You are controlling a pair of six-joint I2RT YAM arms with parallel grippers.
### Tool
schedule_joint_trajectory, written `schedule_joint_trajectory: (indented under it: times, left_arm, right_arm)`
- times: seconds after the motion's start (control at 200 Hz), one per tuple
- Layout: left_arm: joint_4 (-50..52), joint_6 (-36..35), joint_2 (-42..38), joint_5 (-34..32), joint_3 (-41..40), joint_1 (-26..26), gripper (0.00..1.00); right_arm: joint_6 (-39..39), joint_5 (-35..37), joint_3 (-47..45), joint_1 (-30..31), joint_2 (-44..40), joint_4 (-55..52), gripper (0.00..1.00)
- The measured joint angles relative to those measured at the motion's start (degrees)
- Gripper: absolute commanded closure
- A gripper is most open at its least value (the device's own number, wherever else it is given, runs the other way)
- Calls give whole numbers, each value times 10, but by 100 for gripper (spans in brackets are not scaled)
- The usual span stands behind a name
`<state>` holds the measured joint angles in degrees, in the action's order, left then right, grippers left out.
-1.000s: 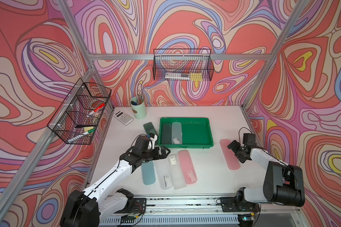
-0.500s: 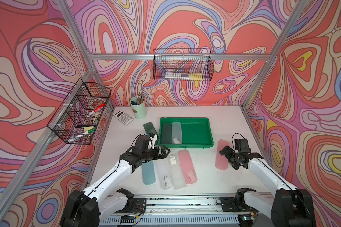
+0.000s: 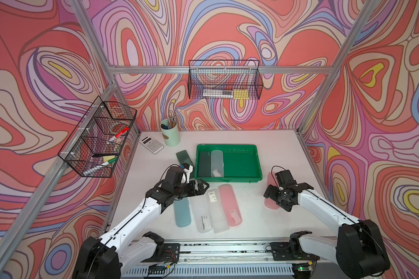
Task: Put the pencil case into the storage box
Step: Pick up the pencil case from the center of the board.
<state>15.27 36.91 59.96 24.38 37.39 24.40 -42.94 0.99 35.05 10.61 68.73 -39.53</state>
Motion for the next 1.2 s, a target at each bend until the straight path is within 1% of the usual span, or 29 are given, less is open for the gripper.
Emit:
schedule_joint_trajectory:
  times: [0.105,0.195,0.32,0.546,0.681,0.716,0.836,0.896,1.022,1.202]
  left_arm:
    - [8,-2,-11,-9,10,0,1]
    - [12,-5,-14,-12,15,0,1]
    - [18,-5,-12,-15,16,0,1]
    - [20,-11,-2,-16,23,0,1]
    - [20,-11,3,-16,24,0,1]
    - [19,-11,4,-16,24,0,1]
    - [19,-11,6,-16,25,0,1]
    - [21,-11,8,-16,30,0,1]
    - [24,-13,9,-16,48,0,1]
    - [26,-15,8,-16,56,0,1]
  right_arm:
    - [0,11,3,1,3,-9,6]
    - [0,17,15,7,25,-13,6]
    - [1,31,31,22,68,-13,6]
    - [4,49,45,35,92,-17,6]
    - [7,52,49,38,120,-9,7]
    - [7,53,50,38,128,-8,9]
    - [9,56,59,40,138,-5,10]
    - [9,56,59,41,139,-4,12]
    - [11,58,61,41,141,-1,23]
    - [12,63,60,42,140,3,24]
